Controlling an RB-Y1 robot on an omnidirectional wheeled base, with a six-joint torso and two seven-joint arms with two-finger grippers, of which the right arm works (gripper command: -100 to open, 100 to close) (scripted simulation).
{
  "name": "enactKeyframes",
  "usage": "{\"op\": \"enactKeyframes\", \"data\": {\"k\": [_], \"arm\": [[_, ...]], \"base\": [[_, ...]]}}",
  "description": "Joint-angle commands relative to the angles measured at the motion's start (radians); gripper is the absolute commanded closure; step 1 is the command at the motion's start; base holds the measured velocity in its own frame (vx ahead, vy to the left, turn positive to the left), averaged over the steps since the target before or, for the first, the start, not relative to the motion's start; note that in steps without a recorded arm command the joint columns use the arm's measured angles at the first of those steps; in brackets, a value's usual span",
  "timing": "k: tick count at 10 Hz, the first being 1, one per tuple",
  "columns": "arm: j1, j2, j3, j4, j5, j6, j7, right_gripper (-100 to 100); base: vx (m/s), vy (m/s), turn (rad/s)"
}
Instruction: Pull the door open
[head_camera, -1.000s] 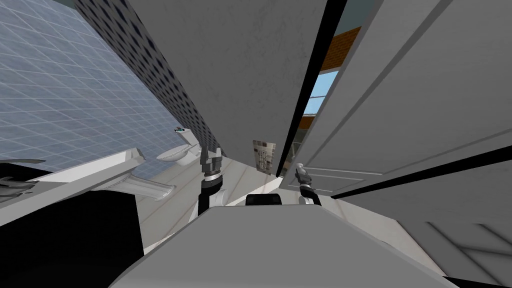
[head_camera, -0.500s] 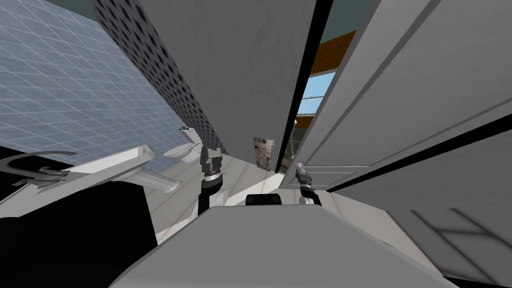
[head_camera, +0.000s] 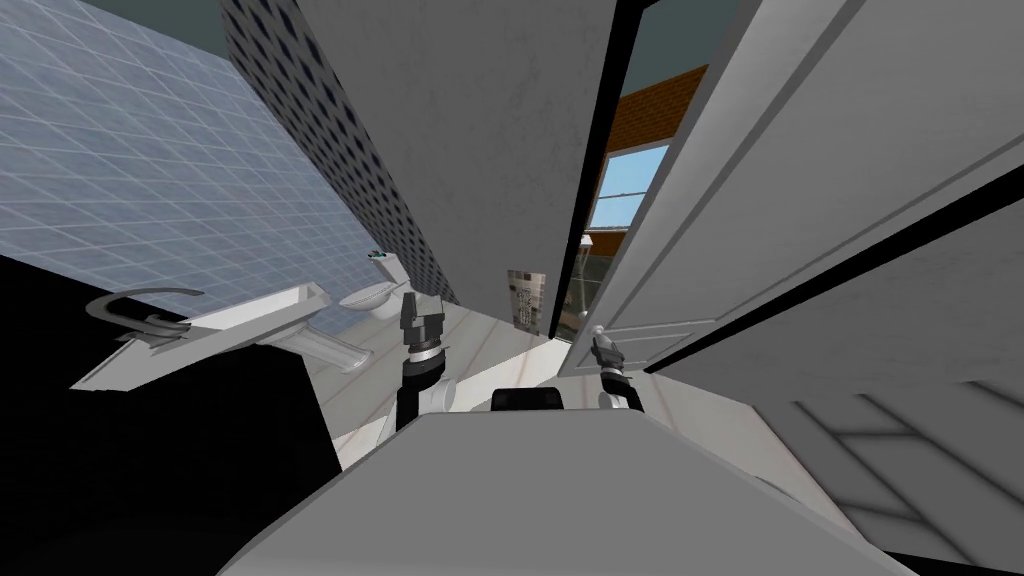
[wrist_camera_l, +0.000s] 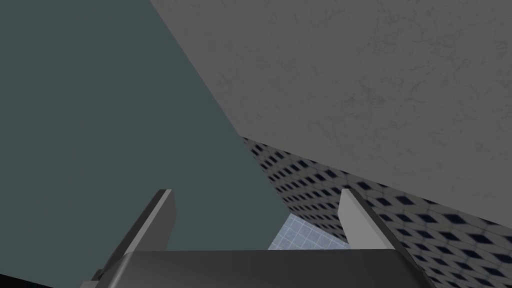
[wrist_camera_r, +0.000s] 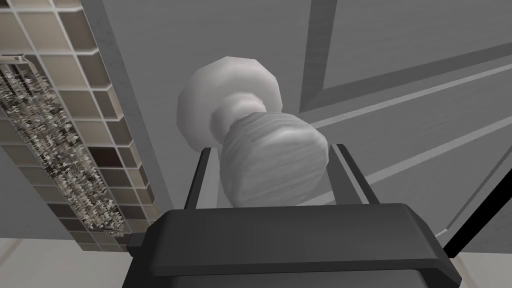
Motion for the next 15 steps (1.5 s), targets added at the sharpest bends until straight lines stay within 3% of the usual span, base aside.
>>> {"op": "enactKeyframes", "data": {"k": [1, 4, 6, 15], "arm": [[0.003, -0.004, -0.003, -0.002, -0.003, -0.003, -0.001, 100], [-0.002, -0.011, 0.0, 0.007, -0.006, -0.004, -0.013, 100], [-0.011, -0.024, 0.006, 0.024, -0.01, -0.008, -0.034, 100], [-0.027, -0.045, 0.015, 0.056, -0.015, -0.013, -0.07, 100]], "base": [[-0.194, -0.004, 0.027], [-0.209, -0.038, 0.069], [-0.092, -0.127, 0.241], [0.145, -0.028, 0.097]]}}
